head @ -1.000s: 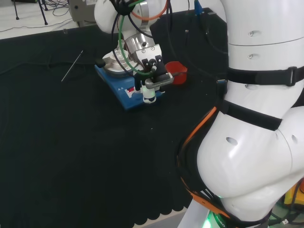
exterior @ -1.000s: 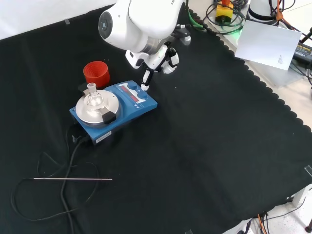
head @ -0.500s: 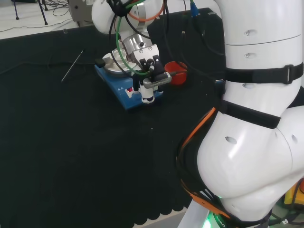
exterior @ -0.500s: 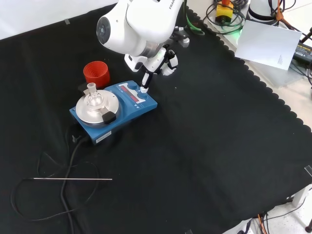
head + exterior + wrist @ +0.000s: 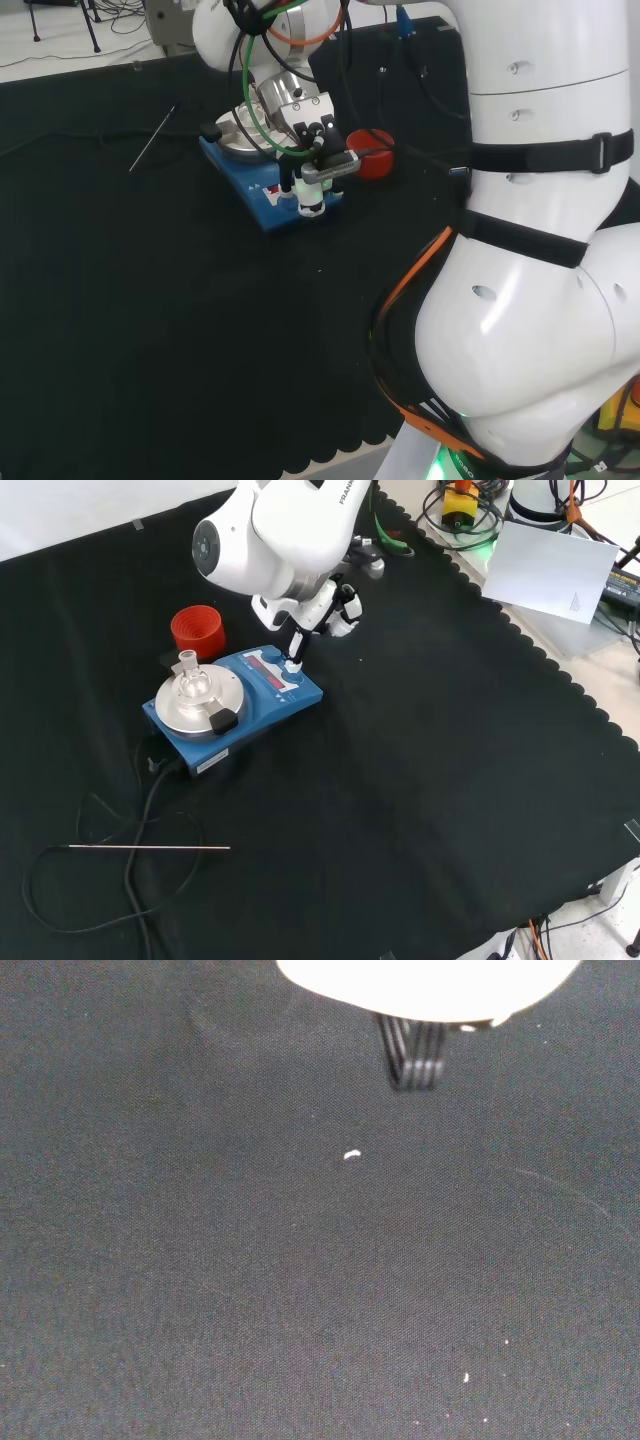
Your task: Turn on the heater.
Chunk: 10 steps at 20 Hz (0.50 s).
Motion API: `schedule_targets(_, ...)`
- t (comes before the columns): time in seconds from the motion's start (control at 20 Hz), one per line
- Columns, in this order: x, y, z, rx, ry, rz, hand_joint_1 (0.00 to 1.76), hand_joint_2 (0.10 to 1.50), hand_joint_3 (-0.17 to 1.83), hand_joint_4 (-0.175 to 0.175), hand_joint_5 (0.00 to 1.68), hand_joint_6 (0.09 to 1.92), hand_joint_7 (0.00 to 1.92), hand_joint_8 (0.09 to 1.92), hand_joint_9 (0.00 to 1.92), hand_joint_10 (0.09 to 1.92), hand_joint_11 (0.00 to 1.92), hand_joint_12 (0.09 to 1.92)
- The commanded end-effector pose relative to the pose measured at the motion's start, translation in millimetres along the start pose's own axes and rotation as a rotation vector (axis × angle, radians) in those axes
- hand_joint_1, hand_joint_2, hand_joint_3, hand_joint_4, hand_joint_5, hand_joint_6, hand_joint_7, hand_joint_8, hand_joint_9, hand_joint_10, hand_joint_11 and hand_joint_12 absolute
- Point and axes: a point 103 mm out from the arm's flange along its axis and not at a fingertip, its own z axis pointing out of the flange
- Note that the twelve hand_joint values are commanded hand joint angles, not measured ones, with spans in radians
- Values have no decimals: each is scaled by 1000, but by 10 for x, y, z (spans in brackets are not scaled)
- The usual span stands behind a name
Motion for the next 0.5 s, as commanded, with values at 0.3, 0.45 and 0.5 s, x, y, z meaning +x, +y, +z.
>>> schedule_targets(0.3, -2, 33, 41, 18, 1, 5, 1468, 572, 1271, -23, 266, 87, 1552, 1892, 1697, 1713, 1292, 1376)
schedule_targets(0.45, -13, 55, 61, 24, 2, 3, 1468, 571, 1273, -24, 269, 87, 1552, 1892, 1697, 1713, 1293, 1376)
schedule_targets(0.5, -15, 60, 67, 25, 2, 3, 1468, 571, 1274, -24, 270, 87, 1552, 1892, 1698, 1712, 1293, 1376)
